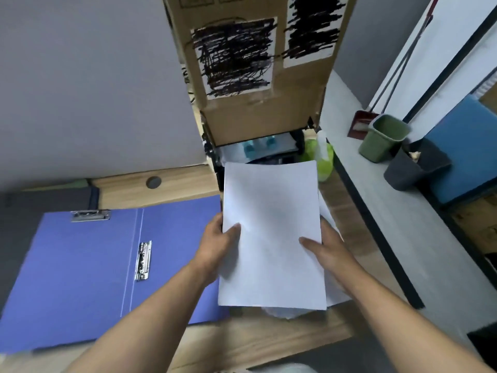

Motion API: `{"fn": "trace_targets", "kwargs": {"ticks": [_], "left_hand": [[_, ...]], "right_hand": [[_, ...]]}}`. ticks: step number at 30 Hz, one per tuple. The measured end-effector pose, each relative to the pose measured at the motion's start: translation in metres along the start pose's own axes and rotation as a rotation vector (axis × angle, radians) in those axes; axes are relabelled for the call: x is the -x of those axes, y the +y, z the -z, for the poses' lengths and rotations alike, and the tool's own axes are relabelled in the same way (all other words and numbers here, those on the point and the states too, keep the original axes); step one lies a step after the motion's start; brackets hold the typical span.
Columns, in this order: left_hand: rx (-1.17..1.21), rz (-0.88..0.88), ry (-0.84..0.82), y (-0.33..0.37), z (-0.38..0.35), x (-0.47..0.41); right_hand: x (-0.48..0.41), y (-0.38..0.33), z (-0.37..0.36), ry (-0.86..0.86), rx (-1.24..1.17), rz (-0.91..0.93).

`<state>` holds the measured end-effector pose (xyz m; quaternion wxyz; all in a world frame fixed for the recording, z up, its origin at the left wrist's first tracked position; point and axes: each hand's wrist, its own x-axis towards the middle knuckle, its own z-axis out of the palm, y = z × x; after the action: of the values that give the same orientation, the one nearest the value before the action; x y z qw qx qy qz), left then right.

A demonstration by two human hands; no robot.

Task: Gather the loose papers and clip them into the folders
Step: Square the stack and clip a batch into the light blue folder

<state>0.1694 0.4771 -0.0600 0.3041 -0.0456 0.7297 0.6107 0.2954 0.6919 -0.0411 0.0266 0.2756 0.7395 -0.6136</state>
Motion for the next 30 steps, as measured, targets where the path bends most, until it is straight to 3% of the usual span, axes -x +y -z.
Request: {"fn": "trace_targets", "kwargs": {"ticks": [5, 9, 13, 20, 26, 30], "left_hand": [[0.027, 0.121, 0.092, -0.038, 0.072, 0.012], [0.003, 0.164, 0.234, -0.055, 0.116, 0.013], [-0.528, 0.055, 0.452, -0.088, 0.18, 0.009], [-0.993, -0.194, 0.162, -0.147, 0.229, 0.045], [-1.111, -0.283, 0.09, -0.162, 0.236, 0.045], [-1.115, -0.219, 0.015, -0.159, 0.232, 0.045]], "right_hand": [[-0.012, -0.007, -0.076, -0.164, 0.037, -0.066], [-0.022, 0.0, -0.123, -0.161, 0.066, -0.127], [-0.028, 0.009, -0.164, -0.129, 0.059, -0.206], [-0.029, 0.016, -0.202, -0.075, 0.124, -0.28], [-0.028, 0.012, -0.219, -0.02, 0.188, -0.283], [-0.032, 0.017, -0.225, -0.01, 0.198, -0.303]]}}
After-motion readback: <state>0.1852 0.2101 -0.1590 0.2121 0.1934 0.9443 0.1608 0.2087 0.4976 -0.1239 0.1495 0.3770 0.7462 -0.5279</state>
